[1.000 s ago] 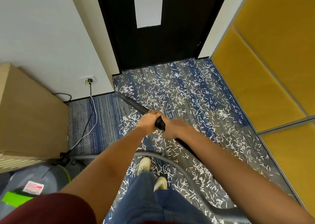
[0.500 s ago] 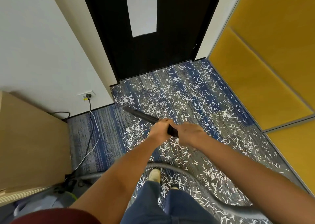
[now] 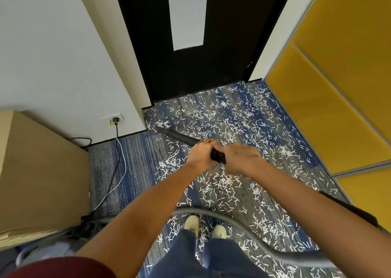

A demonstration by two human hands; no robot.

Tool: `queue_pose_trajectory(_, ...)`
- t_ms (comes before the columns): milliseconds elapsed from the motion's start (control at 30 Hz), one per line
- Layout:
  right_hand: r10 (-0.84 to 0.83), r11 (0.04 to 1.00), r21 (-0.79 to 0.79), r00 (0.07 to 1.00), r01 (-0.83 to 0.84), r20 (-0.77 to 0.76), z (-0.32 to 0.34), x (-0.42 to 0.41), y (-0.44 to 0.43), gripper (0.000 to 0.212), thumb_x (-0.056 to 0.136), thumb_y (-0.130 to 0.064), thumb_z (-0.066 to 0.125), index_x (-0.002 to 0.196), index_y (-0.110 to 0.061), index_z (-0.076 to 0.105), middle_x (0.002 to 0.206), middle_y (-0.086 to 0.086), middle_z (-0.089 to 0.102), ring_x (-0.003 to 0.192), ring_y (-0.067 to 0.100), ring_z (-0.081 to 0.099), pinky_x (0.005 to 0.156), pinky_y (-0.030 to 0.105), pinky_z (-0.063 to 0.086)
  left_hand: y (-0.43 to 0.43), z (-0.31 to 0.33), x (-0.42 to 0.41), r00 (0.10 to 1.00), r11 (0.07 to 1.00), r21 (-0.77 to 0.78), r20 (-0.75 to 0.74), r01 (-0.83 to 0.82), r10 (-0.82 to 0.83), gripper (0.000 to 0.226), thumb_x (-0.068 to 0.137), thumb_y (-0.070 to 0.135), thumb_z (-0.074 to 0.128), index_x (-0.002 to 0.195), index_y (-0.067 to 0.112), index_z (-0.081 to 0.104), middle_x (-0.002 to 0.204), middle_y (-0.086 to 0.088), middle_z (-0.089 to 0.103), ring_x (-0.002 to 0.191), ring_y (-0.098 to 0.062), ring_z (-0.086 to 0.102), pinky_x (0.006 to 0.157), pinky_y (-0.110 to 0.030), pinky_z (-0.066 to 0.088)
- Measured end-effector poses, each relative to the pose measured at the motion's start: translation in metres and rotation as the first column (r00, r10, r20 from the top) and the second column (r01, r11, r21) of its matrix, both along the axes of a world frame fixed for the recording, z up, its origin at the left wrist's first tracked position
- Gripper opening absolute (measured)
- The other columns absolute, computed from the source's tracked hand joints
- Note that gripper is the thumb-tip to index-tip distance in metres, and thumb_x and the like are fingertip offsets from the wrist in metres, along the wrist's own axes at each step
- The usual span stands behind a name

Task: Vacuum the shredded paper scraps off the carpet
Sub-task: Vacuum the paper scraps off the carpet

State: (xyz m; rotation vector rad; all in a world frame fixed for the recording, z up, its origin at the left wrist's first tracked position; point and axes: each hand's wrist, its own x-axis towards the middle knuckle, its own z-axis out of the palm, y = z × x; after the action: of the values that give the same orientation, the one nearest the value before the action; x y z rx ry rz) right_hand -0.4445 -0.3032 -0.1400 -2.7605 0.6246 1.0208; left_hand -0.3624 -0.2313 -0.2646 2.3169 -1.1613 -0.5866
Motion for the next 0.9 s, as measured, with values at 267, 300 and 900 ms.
queue_pose_trajectory(267,-0.028,0.997,0.067,0.999,0.026,0.027,-0.031,0.044,0.0,0.073,0.091,-0.01,0.053,0.15,-0.034,0.016,0.108,0.006,0.054,0.09,0.019,0.056,0.081,0.032,0.053,0.002,-0.014,0.052,0.999,0.998,0.059,-0.013,0.038,-0.038,0.026,0.08,0.004,0.064,0.103,0.015,0.062,0.109,-0.003,0.061,0.104,-0.022,0.057,0.098,-0.038,0.045)
queue_pose_trajectory(300,-0.033,0.996,0.083,0.999,0.031,0.021,-0.035,0.05,0.002,0.073,0.091,-0.012,0.053,0.15,-0.032,0.016,0.11,0.006,0.053,0.09,0.019,0.054,0.083,0.033,0.052,0.003,-0.018,0.058,0.999,0.997,0.07,-0.016,0.037,-0.036,0.025,0.08,0.003,0.064,0.102,0.014,0.062,0.108,-0.003,0.061,0.104,-0.021,0.057,0.1,-0.038,0.044)
queue_pose_trajectory(900,-0.045,0.984,0.169,0.998,0.051,-0.041,-0.062,0.106,0.014,0.073,0.091,-0.004,0.051,0.151,-0.026,0.016,0.116,0.01,0.048,0.076,0.018,0.051,0.084,0.032,0.051,0.015,-0.051,0.105,0.996,0.982,0.191,-0.085,-0.01,0.027,0.032,0.085,0.007,0.062,0.115,0.018,0.06,0.118,-0.005,0.056,0.107,-0.023,0.058,0.102,-0.036,0.044)
